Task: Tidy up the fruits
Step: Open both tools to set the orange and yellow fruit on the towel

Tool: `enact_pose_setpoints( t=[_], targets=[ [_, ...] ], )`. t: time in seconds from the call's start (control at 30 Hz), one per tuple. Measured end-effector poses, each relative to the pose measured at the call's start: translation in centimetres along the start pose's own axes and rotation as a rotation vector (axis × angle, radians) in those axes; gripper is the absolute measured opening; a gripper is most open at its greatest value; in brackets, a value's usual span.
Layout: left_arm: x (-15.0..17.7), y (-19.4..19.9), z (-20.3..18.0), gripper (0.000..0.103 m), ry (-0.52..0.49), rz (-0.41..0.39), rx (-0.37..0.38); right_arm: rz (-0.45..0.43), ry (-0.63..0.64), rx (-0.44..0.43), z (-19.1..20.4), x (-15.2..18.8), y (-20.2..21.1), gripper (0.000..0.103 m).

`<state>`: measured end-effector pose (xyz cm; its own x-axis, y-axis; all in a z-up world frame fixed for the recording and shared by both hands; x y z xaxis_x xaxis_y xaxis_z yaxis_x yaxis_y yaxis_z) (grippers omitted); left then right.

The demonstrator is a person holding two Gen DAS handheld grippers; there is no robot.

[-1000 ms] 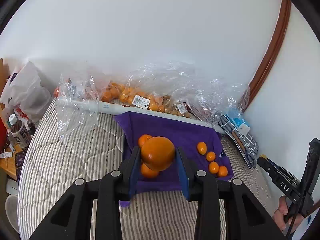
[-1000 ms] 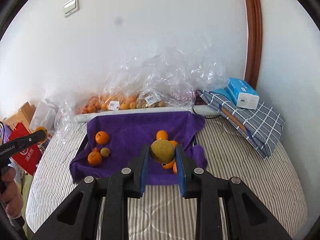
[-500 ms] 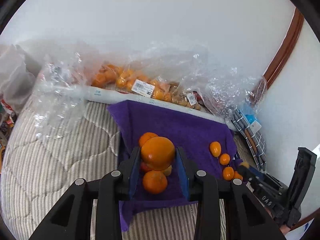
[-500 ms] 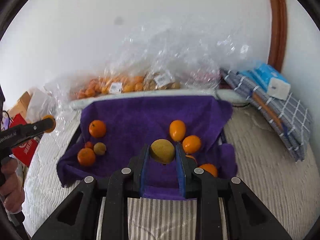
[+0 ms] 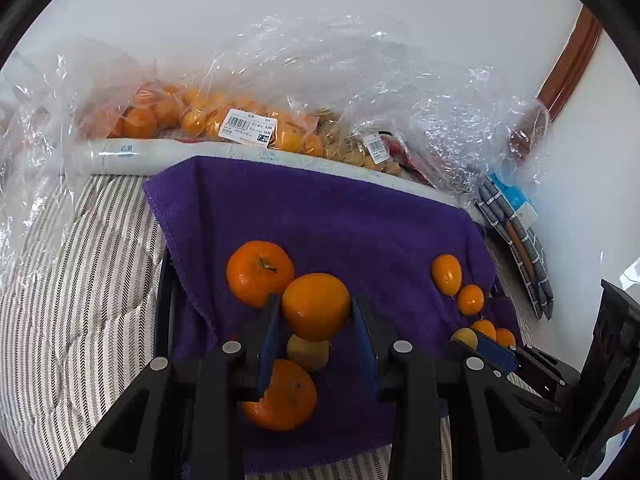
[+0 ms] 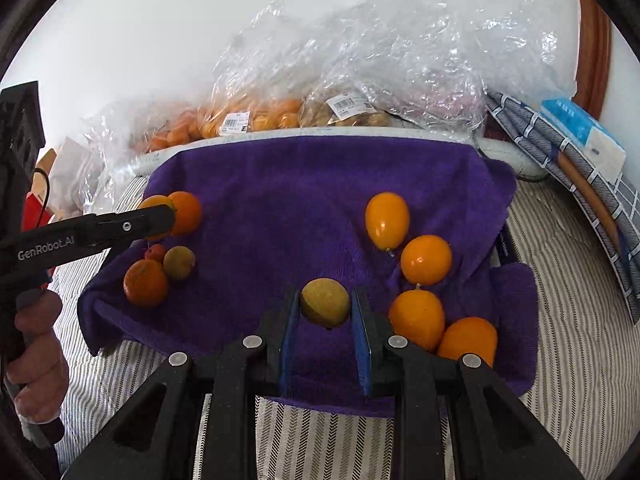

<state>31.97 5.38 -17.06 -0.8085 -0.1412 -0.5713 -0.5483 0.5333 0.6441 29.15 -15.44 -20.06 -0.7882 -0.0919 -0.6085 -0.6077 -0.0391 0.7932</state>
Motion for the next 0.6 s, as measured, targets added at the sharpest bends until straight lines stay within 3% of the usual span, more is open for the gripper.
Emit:
enact_pose_setpoints(
  t=[0.6],
  targets=[
    [0.6, 0.0, 0.9, 0.034, 0.005, 0.02, -0.049, 0.035, 0.007, 0.0, 0.8, 0.4, -1.4, 0.026]
  ],
)
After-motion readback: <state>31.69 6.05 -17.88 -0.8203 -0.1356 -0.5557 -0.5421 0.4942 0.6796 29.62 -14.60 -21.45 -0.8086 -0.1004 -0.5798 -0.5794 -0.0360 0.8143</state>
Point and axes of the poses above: each gripper's, at about its wrist camera, not at the fingertips, and y roughly against the way its jaws point, z to its left, x to its underside, the point moved 1 cm from there along -y, roughly the way its jaws point, and after that the axes turned 15 degrees about x, right-handed, at the moved point
